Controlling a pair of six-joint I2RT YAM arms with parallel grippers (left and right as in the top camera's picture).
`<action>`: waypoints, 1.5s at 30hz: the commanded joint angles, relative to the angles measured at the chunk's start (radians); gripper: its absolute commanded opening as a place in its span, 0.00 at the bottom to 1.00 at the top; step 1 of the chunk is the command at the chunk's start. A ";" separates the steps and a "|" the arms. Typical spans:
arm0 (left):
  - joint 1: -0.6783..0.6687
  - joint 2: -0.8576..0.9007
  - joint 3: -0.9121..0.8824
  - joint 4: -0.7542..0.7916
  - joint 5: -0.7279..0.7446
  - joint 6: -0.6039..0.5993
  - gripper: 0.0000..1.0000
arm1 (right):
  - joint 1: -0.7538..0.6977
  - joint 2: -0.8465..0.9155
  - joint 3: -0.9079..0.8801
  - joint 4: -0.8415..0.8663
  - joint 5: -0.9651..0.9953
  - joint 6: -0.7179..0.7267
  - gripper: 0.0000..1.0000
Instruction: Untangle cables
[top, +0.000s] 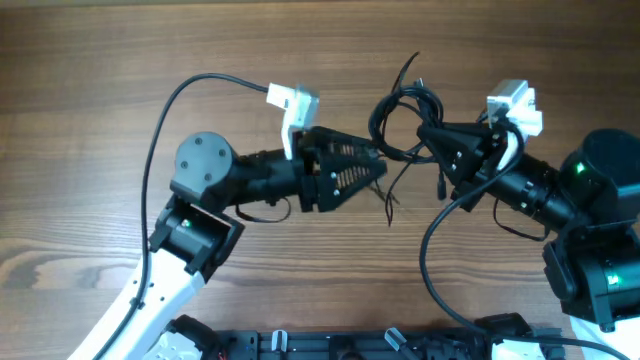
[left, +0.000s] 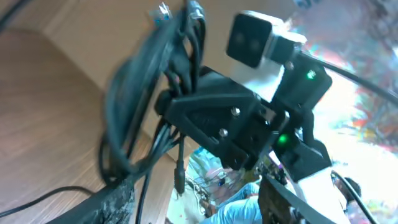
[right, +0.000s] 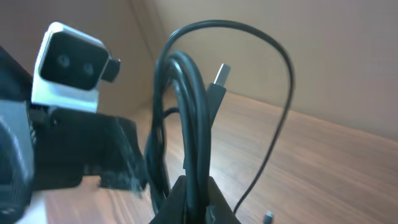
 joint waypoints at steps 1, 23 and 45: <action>-0.022 -0.004 0.012 0.015 -0.045 0.053 0.66 | -0.001 -0.001 -0.001 0.027 -0.143 0.056 0.04; 0.019 -0.002 0.012 -0.036 -0.085 0.053 0.95 | -0.001 -0.001 -0.001 0.080 -0.182 0.115 0.04; -0.019 -0.001 0.012 -0.509 -0.148 0.703 0.04 | -0.001 -0.001 -0.001 -0.158 0.275 -0.437 0.86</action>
